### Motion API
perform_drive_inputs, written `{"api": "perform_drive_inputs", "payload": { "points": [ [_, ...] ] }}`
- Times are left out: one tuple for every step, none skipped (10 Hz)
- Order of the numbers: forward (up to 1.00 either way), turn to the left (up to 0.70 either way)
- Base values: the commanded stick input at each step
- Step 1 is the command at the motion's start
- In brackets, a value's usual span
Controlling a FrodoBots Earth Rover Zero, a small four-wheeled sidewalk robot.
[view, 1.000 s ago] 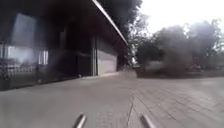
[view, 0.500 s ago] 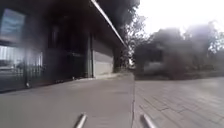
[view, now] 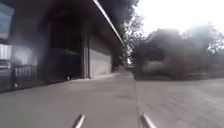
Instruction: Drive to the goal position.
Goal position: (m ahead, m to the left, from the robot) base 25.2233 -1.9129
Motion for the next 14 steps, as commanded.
{"api": "perform_drive_inputs", "payload": {
  "points": [
    [0.70, -0.06],
    [0.70, -0.16],
    [0.70, -0.20],
    [0.70, -0.10],
    [0.70, 0.00],
    [0.70, -0.15],
    [0.70, -0.10],
    [0.70, 0.00],
    [0.70, 0.00],
    [0.70, 0.00],
    [0.70, 0.00],
    [0.70, 0.00],
    [0.70, 0.04],
    [0.70, 0.02]
  ]
}}
